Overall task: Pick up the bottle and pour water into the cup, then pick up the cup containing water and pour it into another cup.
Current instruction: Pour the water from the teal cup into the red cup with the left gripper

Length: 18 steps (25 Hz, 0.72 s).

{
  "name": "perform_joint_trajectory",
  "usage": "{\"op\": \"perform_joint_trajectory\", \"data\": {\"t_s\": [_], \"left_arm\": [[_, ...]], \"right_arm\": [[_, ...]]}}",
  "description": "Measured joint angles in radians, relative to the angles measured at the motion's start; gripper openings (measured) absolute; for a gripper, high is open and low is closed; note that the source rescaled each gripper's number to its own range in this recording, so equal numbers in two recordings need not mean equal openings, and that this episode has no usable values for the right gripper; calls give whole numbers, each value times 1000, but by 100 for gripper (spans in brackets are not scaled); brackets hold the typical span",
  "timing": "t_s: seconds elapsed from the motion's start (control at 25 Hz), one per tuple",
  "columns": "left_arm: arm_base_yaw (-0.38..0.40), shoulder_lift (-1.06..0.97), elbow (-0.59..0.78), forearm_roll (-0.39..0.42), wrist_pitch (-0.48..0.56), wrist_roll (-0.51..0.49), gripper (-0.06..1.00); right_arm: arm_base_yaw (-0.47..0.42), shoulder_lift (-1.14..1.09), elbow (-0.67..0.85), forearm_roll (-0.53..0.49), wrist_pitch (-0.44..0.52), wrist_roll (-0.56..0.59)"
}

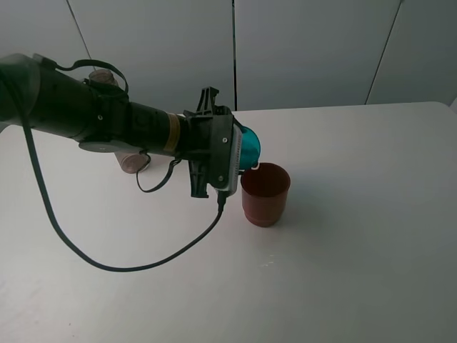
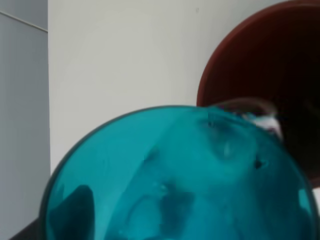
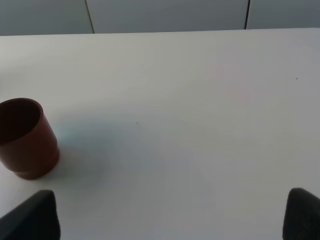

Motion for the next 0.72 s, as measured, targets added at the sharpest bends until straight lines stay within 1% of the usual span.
{"op": "perform_joint_trajectory", "data": {"t_s": [0.32, 0.56, 0.72], "left_arm": [[-2, 0, -2, -10, 7, 44, 19], [-2, 0, -38, -12, 10, 57, 19], [-2, -7, -50, -12, 10, 103, 19]], "right_arm": [[0, 0, 0, 0, 0, 0], [0, 0, 0, 0, 0, 0], [0, 0, 0, 0, 0, 0]]}}
